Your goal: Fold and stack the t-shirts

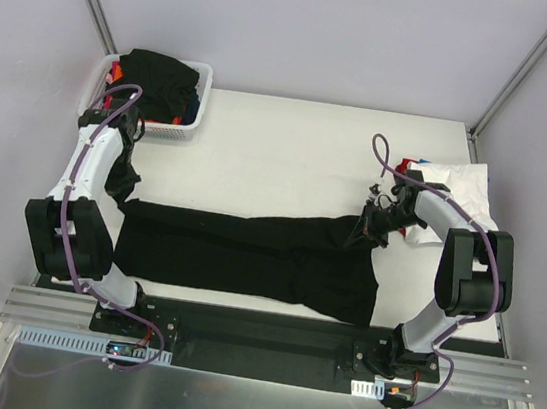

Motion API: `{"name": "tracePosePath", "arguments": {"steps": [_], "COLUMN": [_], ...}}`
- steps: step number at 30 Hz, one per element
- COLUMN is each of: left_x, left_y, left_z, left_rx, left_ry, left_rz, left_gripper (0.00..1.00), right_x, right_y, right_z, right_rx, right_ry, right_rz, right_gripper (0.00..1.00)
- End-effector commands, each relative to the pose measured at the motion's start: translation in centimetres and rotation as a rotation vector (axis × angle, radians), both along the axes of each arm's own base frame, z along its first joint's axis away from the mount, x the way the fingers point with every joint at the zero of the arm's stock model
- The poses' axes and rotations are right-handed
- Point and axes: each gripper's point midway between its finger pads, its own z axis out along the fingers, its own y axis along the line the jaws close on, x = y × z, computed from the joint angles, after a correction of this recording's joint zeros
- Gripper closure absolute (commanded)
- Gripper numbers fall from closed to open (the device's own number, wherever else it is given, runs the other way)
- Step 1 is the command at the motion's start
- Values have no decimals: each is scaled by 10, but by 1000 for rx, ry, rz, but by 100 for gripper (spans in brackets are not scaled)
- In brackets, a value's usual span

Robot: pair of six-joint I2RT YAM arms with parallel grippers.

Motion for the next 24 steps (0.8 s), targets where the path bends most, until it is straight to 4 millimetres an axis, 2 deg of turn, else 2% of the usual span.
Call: {"name": "tracePosePath", "arguments": {"steps": [1, 9, 10, 11, 12, 14, 16, 18, 19, 20, 24], "left_x": [-22, -47, -47, -47, -47, -45, -43, -40, -37, -34, -21], "left_y": [0, -10, -10, -11, -12, -12, -12, -11, -11, -11, -13], "left_z": [-8, -33, -36, -37, -38, -41, -41, -40, -38, -37, -34], "left_rx": [-11, -50, -51, -58, -62, -67, -67, -66, -66, -66, -84], "left_ry": [71, 123, 130, 135, 138, 143, 136, 127, 118, 107, 71], "left_rz": [5, 15, 12, 11, 9, 7, 8, 6, 4, 6, 14], "left_gripper": [100, 100, 97, 91, 71, 43, 20, 15, 14, 14, 16], "right_x": [-6, -10, -10, -9, -9, -10, -9, -8, -7, -5, 10], "right_y": [-4, -5, -5, -5, -6, -6, -6, -6, -7, -6, -5], "right_z": [8, 3, 2, 2, 2, 0, -1, 0, 1, 2, 11], "right_rx": [0, -8, -8, -10, -11, -17, -20, -23, -22, -24, -25], "right_ry": [-23, -7, -7, -6, -3, 5, 9, 4, 1, -4, -33], "right_rz": [8, -1, 1, -2, -2, -2, -5, 0, -5, -3, -14], "right_gripper": [99, 99, 99, 99, 98, 89, 77, 66, 66, 65, 51]}}
